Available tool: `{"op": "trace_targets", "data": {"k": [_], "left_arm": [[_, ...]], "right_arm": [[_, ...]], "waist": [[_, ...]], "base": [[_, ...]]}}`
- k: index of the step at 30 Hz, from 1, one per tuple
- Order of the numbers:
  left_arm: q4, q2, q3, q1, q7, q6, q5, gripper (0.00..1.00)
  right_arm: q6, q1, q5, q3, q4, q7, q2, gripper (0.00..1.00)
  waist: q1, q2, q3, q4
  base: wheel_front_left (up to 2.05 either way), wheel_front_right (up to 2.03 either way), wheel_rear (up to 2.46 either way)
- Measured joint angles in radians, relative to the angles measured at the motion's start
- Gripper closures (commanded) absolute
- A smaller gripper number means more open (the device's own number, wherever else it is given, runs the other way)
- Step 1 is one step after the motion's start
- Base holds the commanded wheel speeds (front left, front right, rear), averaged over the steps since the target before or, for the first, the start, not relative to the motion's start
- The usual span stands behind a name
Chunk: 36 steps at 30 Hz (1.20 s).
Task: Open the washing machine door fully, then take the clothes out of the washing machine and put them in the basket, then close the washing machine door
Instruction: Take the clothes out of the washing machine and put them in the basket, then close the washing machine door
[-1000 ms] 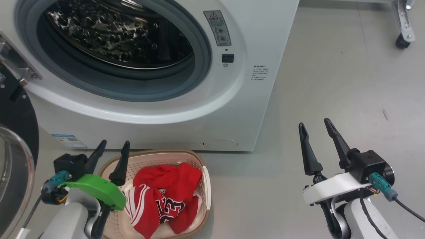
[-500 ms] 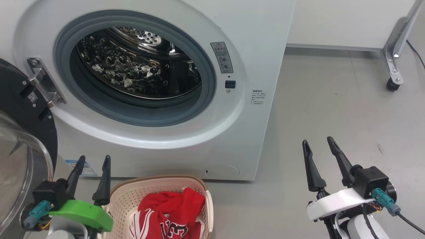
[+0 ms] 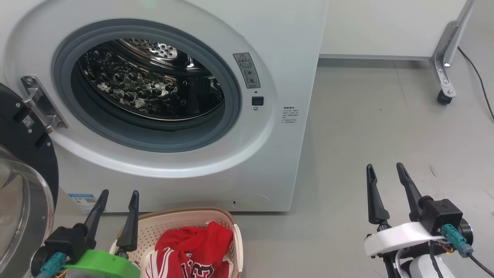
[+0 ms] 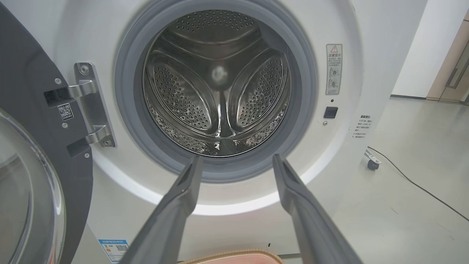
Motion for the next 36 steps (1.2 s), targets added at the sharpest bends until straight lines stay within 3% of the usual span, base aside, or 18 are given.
{"op": "trace_targets", "data": {"k": [36], "left_arm": [[-0.095,-0.052,0.057,0.056,-0.001,0.0,0.06,0.0]], "right_arm": [[0.018,0.0,-0.018,0.002,-0.008,0.0,0.016,0.0]], "waist": [[0.0,0.0,0.024,-0.029]], "base": [[0.0,0.01,0.0]]}}
